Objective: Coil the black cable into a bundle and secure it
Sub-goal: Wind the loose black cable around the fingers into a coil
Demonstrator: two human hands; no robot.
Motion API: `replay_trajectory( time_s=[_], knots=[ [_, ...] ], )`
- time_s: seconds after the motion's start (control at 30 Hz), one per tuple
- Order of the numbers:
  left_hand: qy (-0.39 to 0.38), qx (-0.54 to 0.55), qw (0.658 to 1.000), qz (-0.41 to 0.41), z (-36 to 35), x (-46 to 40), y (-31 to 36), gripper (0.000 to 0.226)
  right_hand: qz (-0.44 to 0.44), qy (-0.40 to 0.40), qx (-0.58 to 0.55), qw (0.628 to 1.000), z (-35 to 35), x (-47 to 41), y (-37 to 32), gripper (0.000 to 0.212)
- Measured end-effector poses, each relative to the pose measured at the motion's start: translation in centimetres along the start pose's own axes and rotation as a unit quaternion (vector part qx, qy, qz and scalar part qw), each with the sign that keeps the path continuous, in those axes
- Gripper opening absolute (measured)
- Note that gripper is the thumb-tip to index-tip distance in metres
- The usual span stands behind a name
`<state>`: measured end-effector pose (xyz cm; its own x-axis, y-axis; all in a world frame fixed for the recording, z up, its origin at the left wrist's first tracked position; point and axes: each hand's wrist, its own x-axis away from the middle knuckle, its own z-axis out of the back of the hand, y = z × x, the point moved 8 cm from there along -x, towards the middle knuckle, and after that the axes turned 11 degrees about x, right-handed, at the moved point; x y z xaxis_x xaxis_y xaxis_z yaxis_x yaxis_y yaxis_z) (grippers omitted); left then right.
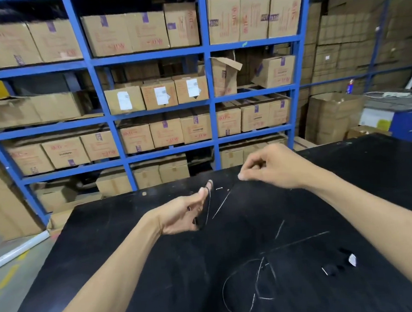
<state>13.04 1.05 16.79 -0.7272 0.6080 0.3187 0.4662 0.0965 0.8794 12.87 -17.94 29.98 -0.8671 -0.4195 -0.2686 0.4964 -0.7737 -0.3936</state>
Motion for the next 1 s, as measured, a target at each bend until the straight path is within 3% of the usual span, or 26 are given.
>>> replay_trajectory(
  time_s=[0.17,0.33,0.47,0.63,0.8,0.9,1.0],
  knots=[
    [-0.149,-0.041,0.986,0.057,-6.5,-0.1,-1.9,0.052,0.035,0.046,0.069,0.996,0.6,-3.0,0.3,0.014],
    [-0.211,0.083,0.972,-0.063,-8.9,2.8,2.5,0.056,-0.003,-0.008,-0.049,0.999,-3.7,-2.3,2.2,0.015],
    [-0.122,0.164,0.957,-0.206,-5.7,4.5,7.6,0.049,-0.037,-0.056,-0.189,0.98,-8.2,0.5,1.5,0.022],
    [-0.011,0.246,0.926,-0.287,0.7,4.5,9.8,0.034,-0.022,-0.092,-0.206,0.974,-10.2,3.1,-0.9,0.026],
    [0.067,0.182,0.963,-0.187,4.4,2.3,5.3,0.041,-0.025,-0.101,-0.167,0.981,-6.9,2.8,-1.4,0.018],
    [0.066,0.088,0.989,-0.103,2.4,1.4,2.7,0.045,-0.015,-0.075,-0.091,0.993,-3.5,1.3,-1.7,0.011],
    [0.037,-0.053,0.998,-0.008,-1.1,0.9,-0.3,0.04,0.001,-0.023,-0.103,0.994,-0.1,-1.2,-2.0,0.013]
  ],
)
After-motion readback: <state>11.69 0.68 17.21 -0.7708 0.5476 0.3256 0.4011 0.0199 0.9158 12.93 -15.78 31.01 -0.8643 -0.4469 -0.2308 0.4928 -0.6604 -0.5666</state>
